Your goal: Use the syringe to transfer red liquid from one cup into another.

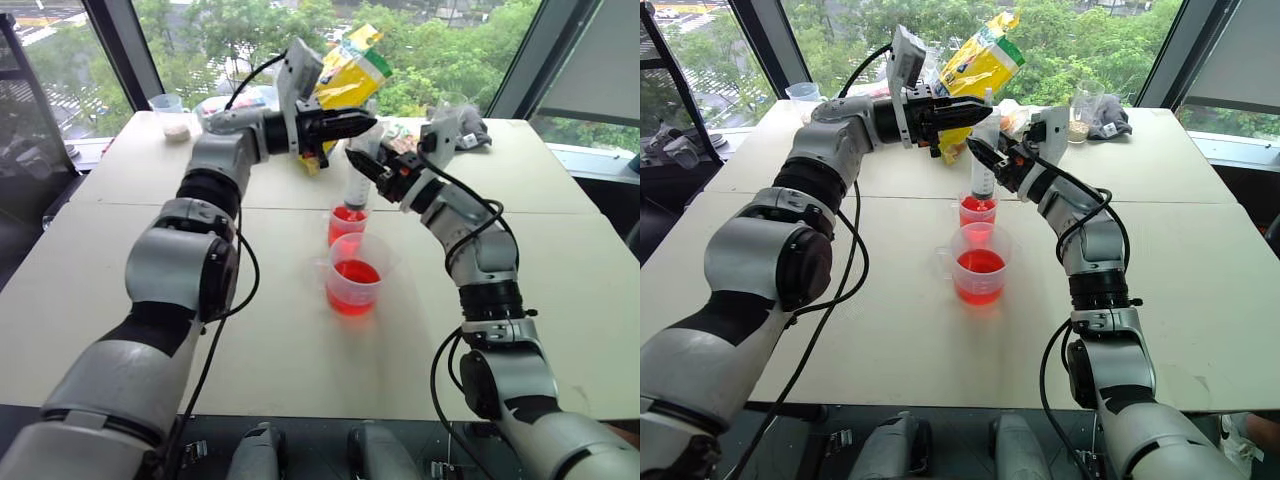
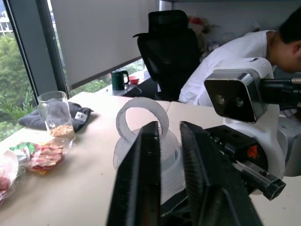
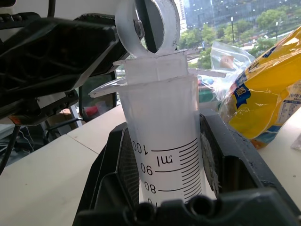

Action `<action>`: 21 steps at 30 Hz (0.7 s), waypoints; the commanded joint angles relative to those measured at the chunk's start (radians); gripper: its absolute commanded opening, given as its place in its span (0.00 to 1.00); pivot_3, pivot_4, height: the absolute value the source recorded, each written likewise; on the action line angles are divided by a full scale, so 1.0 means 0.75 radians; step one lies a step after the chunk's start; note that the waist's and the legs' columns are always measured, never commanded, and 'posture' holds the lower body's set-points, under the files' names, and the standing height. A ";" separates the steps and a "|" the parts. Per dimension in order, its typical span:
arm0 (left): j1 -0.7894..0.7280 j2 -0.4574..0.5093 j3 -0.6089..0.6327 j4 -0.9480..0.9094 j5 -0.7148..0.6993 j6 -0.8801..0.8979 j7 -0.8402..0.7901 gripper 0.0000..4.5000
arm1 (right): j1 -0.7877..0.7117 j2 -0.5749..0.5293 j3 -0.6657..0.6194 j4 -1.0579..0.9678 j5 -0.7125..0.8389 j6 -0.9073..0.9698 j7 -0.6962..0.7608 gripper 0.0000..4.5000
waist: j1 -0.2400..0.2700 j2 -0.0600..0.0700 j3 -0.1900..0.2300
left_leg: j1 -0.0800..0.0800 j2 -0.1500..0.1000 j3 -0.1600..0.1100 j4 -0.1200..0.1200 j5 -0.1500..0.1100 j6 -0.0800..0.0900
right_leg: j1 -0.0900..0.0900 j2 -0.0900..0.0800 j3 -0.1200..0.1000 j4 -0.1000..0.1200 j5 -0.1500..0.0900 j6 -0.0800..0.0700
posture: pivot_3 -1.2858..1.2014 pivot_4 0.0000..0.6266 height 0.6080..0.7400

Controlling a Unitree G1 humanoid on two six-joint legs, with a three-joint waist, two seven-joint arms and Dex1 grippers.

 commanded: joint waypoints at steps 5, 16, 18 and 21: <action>-0.004 0.086 0.038 -0.013 -0.014 0.018 0.019 0.97 | -0.039 0.028 -0.001 -0.043 0.019 -0.089 0.028 0.32 | -0.002 0.000 0.000 | 0.000 0.000 0.000 0.000 0.000 0.000 | 0.000 0.000 0.000 0.000 0.000 0.000 | 0.52 0.24 1.00; 0.144 0.259 0.030 -0.168 -0.041 0.071 -0.116 0.97 | -0.019 0.017 -0.007 -0.047 0.016 -0.088 0.032 0.32 | 0.002 0.000 0.000 | 0.000 0.000 0.001 0.000 0.000 0.000 | 0.000 -0.001 0.000 0.000 0.000 0.000 | 0.52 0.24 1.00; 0.195 0.256 0.029 -0.226 -0.053 0.094 -0.122 0.97 | -0.029 0.011 -0.021 -0.071 0.033 -0.064 0.023 0.32 | 0.002 0.000 0.000 | 0.000 0.000 0.001 0.000 0.000 0.000 | 0.000 -0.001 0.000 0.000 0.000 0.000 | 0.52 0.24 1.00; 0.287 0.240 0.027 -0.349 -0.083 0.164 -0.114 0.97 | -0.075 -0.034 -0.031 -0.135 0.026 0.037 -0.038 0.32 | 0.002 0.000 0.000 | 0.000 0.000 0.001 0.000 0.000 0.000 | 0.000 -0.001 0.000 0.001 0.000 0.000 | 0.52 0.24 1.00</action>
